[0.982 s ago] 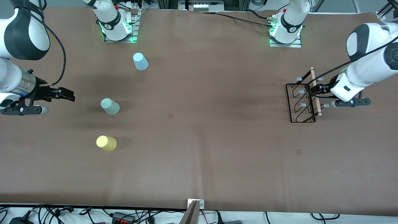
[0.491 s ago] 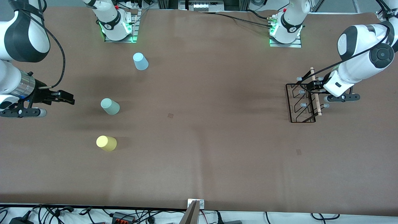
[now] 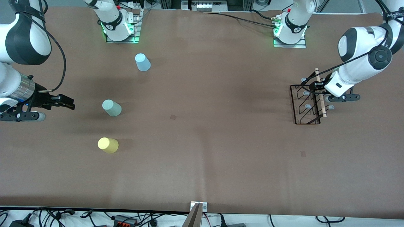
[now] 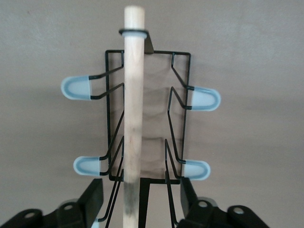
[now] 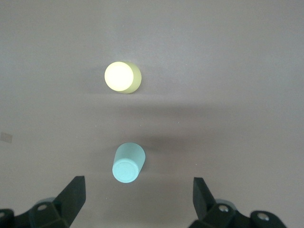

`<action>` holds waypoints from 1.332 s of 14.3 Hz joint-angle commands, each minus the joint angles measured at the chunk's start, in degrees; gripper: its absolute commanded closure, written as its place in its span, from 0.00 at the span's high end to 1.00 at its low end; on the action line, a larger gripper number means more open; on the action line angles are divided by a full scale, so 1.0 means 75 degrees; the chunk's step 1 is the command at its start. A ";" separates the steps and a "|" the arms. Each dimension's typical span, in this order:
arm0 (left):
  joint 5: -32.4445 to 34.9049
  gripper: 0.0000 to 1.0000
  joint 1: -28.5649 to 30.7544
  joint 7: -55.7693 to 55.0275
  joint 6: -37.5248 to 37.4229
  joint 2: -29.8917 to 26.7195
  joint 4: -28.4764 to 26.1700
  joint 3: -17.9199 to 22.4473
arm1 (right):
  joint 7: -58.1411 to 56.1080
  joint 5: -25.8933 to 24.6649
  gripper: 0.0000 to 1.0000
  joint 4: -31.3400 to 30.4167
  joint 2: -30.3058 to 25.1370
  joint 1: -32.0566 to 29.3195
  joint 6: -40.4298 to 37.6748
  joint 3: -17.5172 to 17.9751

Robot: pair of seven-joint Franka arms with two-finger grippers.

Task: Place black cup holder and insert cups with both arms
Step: 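Lift the rack with the left gripper while the right gripper grasps the teal cup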

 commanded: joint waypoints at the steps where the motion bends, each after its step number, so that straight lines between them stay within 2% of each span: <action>1: -0.0197 0.62 0.0118 0.0289 0.0209 -0.0293 -0.0356 -0.0005 | -0.0097 0.0145 1.00 0.0027 -0.0022 -0.0022 0.0034 0.0019; 5: -0.0197 0.40 0.0118 0.0301 0.0185 -0.0328 -0.0356 -0.0005 | -0.0085 0.0145 1.00 0.0074 0.0071 0.0094 0.0034 0.0043; 9: -0.0197 0.31 0.0107 0.0301 0.0197 -0.0316 -0.0321 -0.0028 | 0.0020 0.0145 1.00 0.0051 0.0211 0.0223 -0.0059 0.0031; 12: -0.0197 0.08 0.0095 0.0278 0.0174 -0.0293 -0.0309 -0.0028 | 0.0008 0.0145 1.00 0.0016 0.0481 0.0236 -0.0071 0.0043; 13: -0.0197 0.04 0.0095 0.0289 0.0080 -0.0293 -0.0298 -0.0028 | 0.0008 0.0145 1.00 0.0004 0.0517 0.0247 -0.0083 0.0031; 16: -0.0197 0.00 -0.0033 0.0301 -0.0785 -0.0293 0.0099 -0.0121 | 0.0008 0.0133 1.00 -0.0031 0.0797 0.0329 -0.0316 0.0031; 19: -0.0197 0.00 -0.0046 0.0278 -0.1803 -0.0270 0.1163 -0.0730 | 0.0136 0.0122 1.00 -0.0043 0.1149 0.0551 -0.0528 0.0031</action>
